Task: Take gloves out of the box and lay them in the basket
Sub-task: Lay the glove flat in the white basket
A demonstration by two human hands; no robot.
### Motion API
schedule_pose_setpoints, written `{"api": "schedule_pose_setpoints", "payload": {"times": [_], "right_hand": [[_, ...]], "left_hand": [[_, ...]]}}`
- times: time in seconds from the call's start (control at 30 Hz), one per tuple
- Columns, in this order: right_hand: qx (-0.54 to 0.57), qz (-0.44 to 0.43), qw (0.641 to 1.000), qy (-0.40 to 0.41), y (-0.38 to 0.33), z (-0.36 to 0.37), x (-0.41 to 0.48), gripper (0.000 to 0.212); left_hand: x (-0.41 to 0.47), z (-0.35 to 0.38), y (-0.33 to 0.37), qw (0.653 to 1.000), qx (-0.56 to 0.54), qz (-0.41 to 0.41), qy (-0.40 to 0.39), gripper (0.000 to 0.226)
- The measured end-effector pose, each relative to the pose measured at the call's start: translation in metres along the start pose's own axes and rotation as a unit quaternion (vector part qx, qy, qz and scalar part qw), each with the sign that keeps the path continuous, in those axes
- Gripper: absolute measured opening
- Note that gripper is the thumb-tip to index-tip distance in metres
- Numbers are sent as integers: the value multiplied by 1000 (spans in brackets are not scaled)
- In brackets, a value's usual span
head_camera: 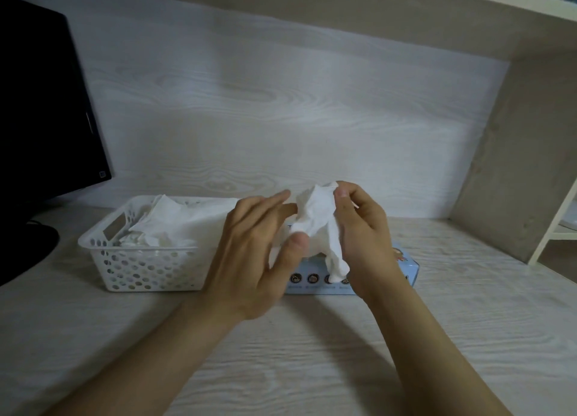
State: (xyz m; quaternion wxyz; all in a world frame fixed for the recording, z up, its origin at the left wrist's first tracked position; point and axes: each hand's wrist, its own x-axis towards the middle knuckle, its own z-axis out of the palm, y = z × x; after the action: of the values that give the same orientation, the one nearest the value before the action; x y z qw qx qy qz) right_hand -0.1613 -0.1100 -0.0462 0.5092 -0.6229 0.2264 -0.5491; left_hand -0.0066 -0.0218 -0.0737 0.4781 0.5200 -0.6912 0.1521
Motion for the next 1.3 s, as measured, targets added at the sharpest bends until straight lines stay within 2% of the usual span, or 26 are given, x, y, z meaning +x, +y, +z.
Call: {"api": "schedule_pose_setpoints", "payload": {"times": [0.07,0.13,0.23,0.37,0.47,0.53,0.63,0.77,0.87,1.0,1.07,1.17,1.3], "right_hand": [[60,61,996,-37,-3,-1,0,25],[122,116,984,-58,-5,-3,-2,24],[208,169,960,-82,-8,-5,-4,26],[274,174,936,-135,-12,-3,-7,18],[248,172,942,-147,-8,-4,-6,23],[216,178,949,-144,-8,-4,-5,27],[41,104,981,-160,-8,-5,-6,30],[-31,84,978,-187,0,-1,-7,34],[-25,79,980,-181,-2,0,-7,16],[-2,93,981,-172,-4,-1,-7,26],[-2,106,981,-162,-3,-1,-6,32],[-6,127,979,-160,-4,2,-7,33],[31,137,976,-168,-7,3,-9,33]], "left_hand": [[-1,-3,1,998,-63,7,22,58],[-2,-4,2,992,-120,-24,30,47],[0,-5,3,984,-153,-93,4,8],[0,-8,7,982,-160,-94,-29,25],[1,-10,5,987,-132,-85,-28,25],[3,-12,3,989,-120,-82,-3,18],[5,-15,1,989,-113,-77,51,10],[7,-17,-1,979,-131,-115,108,15],[8,-19,-4,976,-127,-122,126,9],[11,-24,-7,981,-85,-93,145,27],[12,-25,-8,980,-86,-106,144,34],[10,-25,-9,983,-83,-116,119,31],[8,-26,-11,995,-38,-67,56,22]]}}
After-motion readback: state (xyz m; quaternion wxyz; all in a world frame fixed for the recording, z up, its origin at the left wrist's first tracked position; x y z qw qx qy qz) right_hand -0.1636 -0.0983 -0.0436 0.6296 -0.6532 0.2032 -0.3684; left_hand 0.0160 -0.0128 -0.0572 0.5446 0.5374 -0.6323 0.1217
